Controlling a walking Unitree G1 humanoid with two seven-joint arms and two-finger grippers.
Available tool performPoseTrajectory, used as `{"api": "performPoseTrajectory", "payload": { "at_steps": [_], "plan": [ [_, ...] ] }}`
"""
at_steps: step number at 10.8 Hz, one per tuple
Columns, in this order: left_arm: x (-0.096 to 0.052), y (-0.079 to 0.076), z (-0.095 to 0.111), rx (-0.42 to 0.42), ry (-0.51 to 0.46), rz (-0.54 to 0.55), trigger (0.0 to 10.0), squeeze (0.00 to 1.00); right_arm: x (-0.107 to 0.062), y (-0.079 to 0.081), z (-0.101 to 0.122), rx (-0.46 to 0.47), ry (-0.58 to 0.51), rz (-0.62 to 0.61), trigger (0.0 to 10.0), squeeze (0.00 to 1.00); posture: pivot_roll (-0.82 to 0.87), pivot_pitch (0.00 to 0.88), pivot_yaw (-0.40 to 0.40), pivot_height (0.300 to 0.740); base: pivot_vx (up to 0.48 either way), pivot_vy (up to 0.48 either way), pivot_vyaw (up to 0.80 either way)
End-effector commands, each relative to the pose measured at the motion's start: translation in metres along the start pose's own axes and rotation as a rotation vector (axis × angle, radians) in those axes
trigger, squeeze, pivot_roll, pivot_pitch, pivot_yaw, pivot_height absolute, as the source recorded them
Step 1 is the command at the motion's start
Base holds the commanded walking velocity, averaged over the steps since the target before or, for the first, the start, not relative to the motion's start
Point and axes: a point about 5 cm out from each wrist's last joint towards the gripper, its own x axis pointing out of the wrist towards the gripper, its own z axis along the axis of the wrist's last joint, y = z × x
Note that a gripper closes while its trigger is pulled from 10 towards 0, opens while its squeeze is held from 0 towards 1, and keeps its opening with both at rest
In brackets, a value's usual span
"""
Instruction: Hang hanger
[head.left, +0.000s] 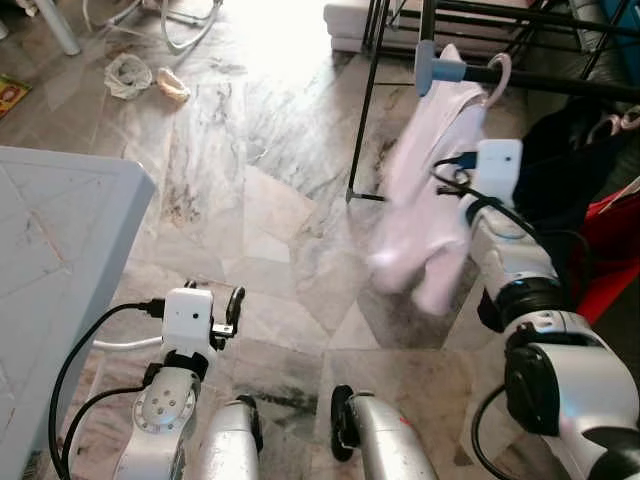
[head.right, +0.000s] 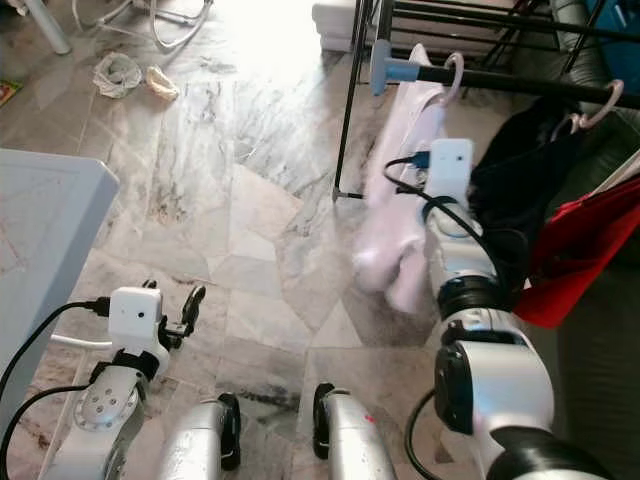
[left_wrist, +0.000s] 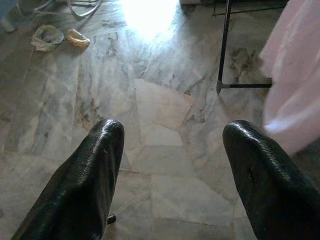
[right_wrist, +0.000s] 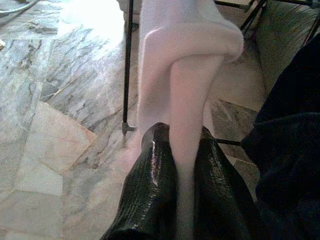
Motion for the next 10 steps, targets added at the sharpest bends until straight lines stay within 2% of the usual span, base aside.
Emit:
{"api": "performPoseTrajectory", "payload": {
  "at_steps": [1, 3, 4, 6, 7, 10],
  "plan": [
    [-0.003, 0.002, -0.004, 0.004, 0.022, 0.001, 10.0, 0.00, -0.001, 0.009, -0.015, -0.017, 0.062, 0.033, 10.0, 0.00, 0.13, 0.289, 0.003, 0.740, 0.000, 0.000, 0.00],
    [-0.002, 0.002, 0.001, 0.007, 0.012, 0.016, 10.0, 0.00, -0.003, 0.034, -0.018, 0.024, 0.037, 0.116, 10.0, 0.00, 0.15, 0.290, -0.005, 0.740, 0.000, 0.000, 0.00],
    [-0.006, 0.003, -0.002, 0.004, 0.023, 0.023, 10.0, 0.00, -0.005, 0.039, -0.022, 0.042, 0.035, 0.128, 10.0, 0.00, 0.15, 0.292, -0.007, 0.740, 0.000, 0.000, 0.00],
    [-0.006, 0.000, -0.003, 0.001, 0.026, 0.018, 10.0, 0.00, -0.007, 0.041, -0.025, 0.043, 0.020, 0.139, 10.0, 0.00, 0.13, 0.295, -0.012, 0.740, 0.000, 0.000, 0.00],
    [-0.006, -0.002, -0.005, -0.005, 0.032, 0.004, 10.0, 0.00, -0.010, 0.038, -0.031, 0.097, 0.038, 0.116, 10.0, 0.00, 0.12, 0.291, -0.010, 0.740, 0.000, 0.000, 0.00],
    [-0.004, -0.002, -0.004, -0.001, 0.031, -0.008, 10.0, 0.00, -0.016, 0.025, -0.052, 0.168, 0.084, 0.014, 10.0, 0.00, 0.12, 0.286, -0.001, 0.740, 0.000, 0.000, 0.00]
  ]
}}
